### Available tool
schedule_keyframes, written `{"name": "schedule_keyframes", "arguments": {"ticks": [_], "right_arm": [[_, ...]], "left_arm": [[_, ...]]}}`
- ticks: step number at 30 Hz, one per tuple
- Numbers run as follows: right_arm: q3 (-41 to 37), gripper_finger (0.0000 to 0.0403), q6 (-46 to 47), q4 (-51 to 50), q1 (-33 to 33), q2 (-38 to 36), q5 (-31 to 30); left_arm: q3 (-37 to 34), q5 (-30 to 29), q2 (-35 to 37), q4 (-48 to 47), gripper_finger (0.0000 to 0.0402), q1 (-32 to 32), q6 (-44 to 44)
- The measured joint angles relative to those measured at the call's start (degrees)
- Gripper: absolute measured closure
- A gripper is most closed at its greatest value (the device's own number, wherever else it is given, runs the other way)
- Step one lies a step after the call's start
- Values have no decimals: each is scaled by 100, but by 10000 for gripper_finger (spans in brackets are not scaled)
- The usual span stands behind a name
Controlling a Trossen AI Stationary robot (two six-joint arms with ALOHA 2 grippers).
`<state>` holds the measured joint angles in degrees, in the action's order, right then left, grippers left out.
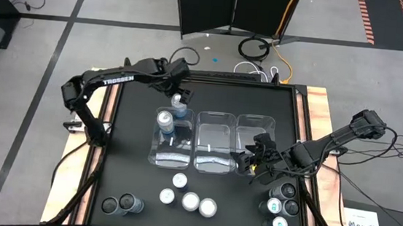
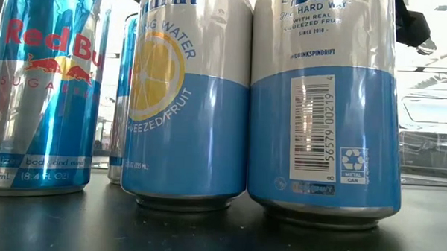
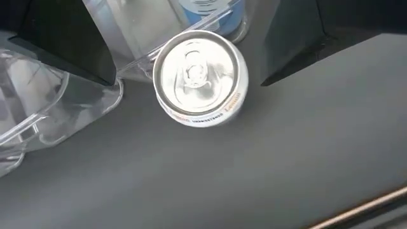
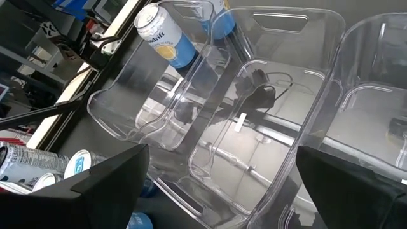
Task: Sort soda cans
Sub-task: Put the top blue-white soda can into the left transparent bin
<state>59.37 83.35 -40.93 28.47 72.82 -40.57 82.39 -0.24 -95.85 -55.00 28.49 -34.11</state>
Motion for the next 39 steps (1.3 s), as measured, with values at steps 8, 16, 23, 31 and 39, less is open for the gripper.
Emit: {"name": "schedule_keyframes", "arguments": {"ticks": [8, 16, 23, 31, 39], "right_arm": [[0, 14, -2, 0, 0, 0, 18], [0, 14, -2, 2, 2, 0, 38], [0, 14, -16, 0, 2, 0, 39], [0, 14, -164, 0, 2, 0, 39], [0, 14, -227, -2, 2, 0, 37]], "left_arm": [[0, 10, -208, -2, 11, -11, -7], [-4, 22, -643, -126, 11, -11, -107], [-4, 23, -970, -56, 21, -7, -11], [-11, 25, -920, -4, 95, -11, -121], [-12, -89, -725, 55, 95, -70, -49]]}}
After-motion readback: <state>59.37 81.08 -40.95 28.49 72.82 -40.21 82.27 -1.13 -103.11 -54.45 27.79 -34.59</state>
